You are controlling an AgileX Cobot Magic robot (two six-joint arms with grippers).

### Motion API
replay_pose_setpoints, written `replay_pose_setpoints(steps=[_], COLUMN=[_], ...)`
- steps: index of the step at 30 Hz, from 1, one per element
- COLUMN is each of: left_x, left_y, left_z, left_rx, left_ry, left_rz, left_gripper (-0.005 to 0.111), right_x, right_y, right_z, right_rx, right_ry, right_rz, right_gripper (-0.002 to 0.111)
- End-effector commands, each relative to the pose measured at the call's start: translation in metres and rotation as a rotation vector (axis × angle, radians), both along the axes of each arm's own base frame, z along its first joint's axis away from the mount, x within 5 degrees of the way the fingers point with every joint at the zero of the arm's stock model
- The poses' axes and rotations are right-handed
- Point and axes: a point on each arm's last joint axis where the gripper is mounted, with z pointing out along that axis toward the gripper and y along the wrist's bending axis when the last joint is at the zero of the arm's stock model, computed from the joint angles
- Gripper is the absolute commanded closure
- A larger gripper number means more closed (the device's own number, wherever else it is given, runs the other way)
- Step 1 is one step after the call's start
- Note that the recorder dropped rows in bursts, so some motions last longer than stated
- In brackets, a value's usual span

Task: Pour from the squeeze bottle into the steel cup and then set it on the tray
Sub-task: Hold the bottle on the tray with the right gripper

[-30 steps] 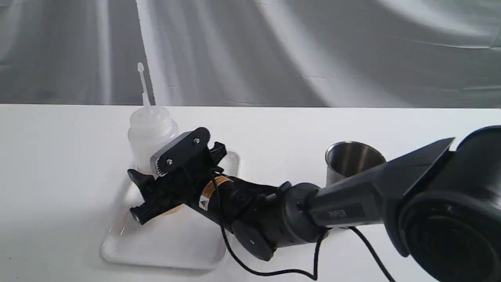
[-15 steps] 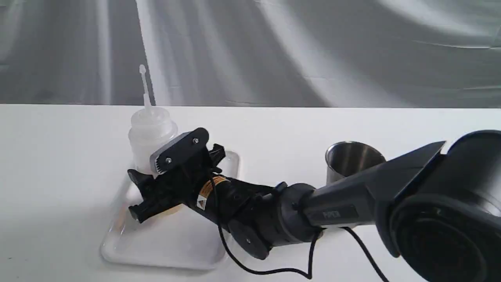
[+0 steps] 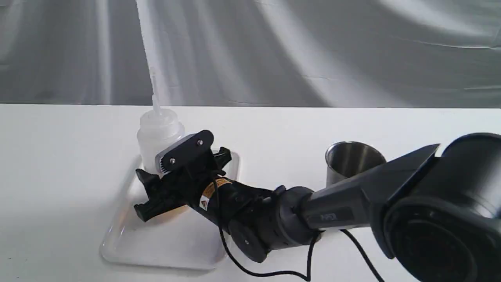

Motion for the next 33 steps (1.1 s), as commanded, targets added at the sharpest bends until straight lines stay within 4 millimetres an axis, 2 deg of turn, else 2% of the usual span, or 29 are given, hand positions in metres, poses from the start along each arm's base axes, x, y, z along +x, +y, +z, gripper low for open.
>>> replay_pose_setpoints(steps=[1,13,21,25,33], left_x=[0.000,0.000,0.000,0.000,0.000], left_y=[0.000,0.000,0.000,0.000,0.000], left_z=[-0.001,-0.001,-0.001,-0.001,-0.001], left_rx=[-0.002,-0.002,-0.002,-0.004,-0.004], left_ry=[-0.005,-0.005,-0.005,-0.005,-0.005], left_rz=[-0.005,-0.005,-0.005,-0.004,-0.004], left_gripper=[0.098,0.098,0.098,0.098,0.098], right_x=[0.002,0.002,0.001,0.001,0.000], right_y=[0.000,0.001,0.001,0.001,0.002], right_z=[0.002,0.005,-0.007,-0.006,-0.006], right_rx=[0.018,0.004,-0.008,-0.006,-0.003], right_ry=[-0.046,-0.090,-0.061,-0.060,-0.058], right_rz=[-0.004,0.002,0.004,0.003,0.004], right_gripper=[0.108,0.108,0.107,0.094,0.052])
